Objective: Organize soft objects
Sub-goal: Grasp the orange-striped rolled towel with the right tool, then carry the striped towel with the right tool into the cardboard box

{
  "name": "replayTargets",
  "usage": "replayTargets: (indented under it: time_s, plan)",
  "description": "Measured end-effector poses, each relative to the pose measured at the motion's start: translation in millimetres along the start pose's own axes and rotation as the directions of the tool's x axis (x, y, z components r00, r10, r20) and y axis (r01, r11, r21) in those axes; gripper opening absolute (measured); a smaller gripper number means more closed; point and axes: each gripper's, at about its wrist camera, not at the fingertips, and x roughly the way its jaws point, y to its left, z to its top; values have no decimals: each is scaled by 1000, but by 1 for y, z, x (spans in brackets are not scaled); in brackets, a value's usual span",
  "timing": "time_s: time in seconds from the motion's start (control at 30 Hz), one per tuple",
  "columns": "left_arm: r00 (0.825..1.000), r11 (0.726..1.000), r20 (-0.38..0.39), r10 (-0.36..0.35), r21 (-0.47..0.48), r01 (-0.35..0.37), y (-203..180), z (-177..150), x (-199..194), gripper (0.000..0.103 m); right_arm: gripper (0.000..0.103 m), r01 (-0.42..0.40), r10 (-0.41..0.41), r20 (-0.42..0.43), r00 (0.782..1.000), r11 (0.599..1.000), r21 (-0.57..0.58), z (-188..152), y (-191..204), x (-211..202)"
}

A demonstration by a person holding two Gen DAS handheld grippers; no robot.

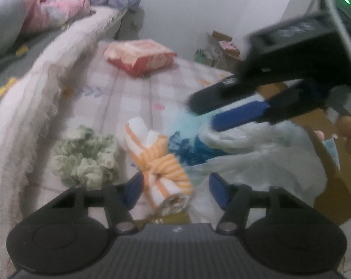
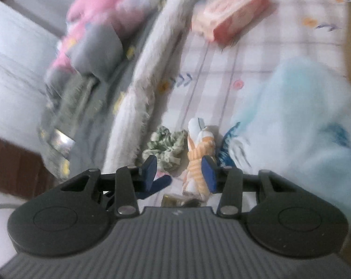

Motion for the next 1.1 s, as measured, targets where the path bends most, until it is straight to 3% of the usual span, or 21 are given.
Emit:
replayTargets:
  time_s: [0.2,0.37,0.57,0.8,1.1]
  plan:
    - [998,999,-60,-31,-47,28,15,1,25,58,41,132,-136,-96,986,990,-56,28,5,58]
    - [996,997,-64,-54,-61,50,19,-1,31,58,41,168,-173,-160,972,985,-47,36,-4,84]
    - [996,993,-50,-80,-90,75,22,-3,36,53,41,136,-137,-206,969,991,-18,33,-12,101]
    - [997,994,-25,-75,-80,73,17,0,22,51,35,84,-81,-168,982,996,11,30,-10,97]
    - [995,997,70,-78,13,77,-16,11,-36,51,34,-26,25,-43,999,1000,-5,12,9,25]
